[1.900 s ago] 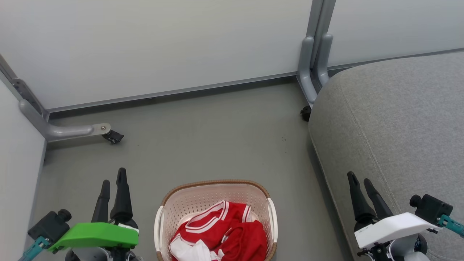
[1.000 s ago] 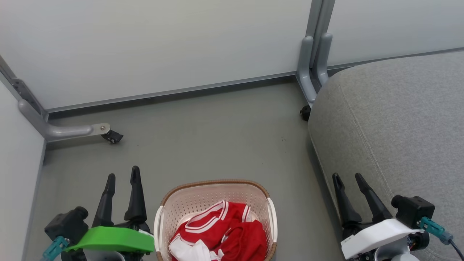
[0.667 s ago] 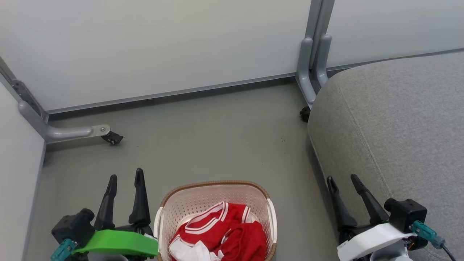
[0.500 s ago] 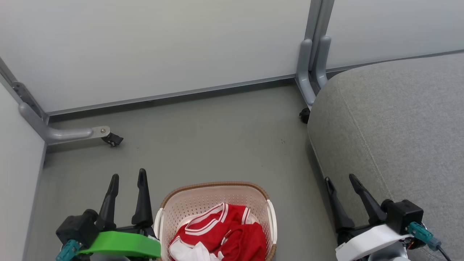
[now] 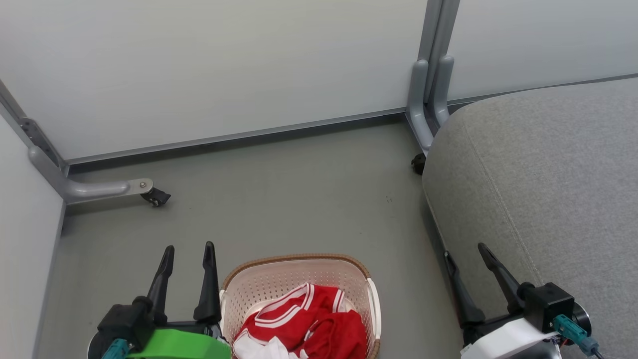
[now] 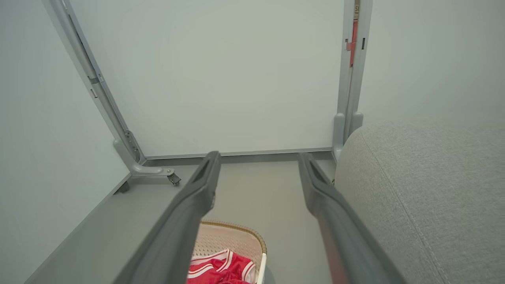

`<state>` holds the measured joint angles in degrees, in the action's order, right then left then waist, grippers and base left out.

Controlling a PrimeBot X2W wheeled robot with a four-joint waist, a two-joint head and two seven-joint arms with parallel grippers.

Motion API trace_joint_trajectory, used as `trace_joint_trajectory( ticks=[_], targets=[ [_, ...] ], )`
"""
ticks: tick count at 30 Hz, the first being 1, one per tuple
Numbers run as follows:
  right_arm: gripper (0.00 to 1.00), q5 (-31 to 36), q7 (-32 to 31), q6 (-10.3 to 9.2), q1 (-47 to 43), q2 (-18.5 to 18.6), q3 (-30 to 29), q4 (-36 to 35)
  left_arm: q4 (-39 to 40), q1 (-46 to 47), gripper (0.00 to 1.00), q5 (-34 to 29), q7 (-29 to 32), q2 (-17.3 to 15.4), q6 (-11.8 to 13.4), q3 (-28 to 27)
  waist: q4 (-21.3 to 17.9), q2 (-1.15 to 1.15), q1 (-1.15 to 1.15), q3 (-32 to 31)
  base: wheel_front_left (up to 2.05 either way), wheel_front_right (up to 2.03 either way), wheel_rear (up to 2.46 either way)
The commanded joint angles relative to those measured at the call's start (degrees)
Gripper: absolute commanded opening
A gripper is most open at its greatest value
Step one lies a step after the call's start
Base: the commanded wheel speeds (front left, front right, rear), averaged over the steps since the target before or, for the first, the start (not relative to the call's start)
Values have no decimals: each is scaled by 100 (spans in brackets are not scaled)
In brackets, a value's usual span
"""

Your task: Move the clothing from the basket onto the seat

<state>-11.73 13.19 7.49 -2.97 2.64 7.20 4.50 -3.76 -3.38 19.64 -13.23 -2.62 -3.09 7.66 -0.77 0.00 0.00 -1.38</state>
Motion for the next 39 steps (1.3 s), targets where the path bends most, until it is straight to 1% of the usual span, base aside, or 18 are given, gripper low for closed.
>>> trace_joint_trajectory(
  ticks=[1,17,22,29,39],
  targets=[
    [100,120,53,0,-75,33,-17,-41,26,-80,100,-159,-47,-40,-12,21,-3,0,0,-12,0,0,0],
    [100,559,213,0,-177,38,-117,-82,-55,-352,100,-819,-221,-43,-89,182,-19,0,0,-79,0,0,0],
    [100,491,209,0,-198,38,-124,-48,-120,-417,100,-734,-193,-42,-79,172,-20,0,0,-129,0,0,0],
    [100,443,208,0,-238,38,-129,-15,-171,-520,100,-687,-193,-42,-135,166,0,0,0,-174,0,0,0],
    [100,426,208,-1,-273,38,-76,5,-198,-546,100,-849,-193,-42,-142,168,87,0,0,-160,0,0,0]
  ],
)
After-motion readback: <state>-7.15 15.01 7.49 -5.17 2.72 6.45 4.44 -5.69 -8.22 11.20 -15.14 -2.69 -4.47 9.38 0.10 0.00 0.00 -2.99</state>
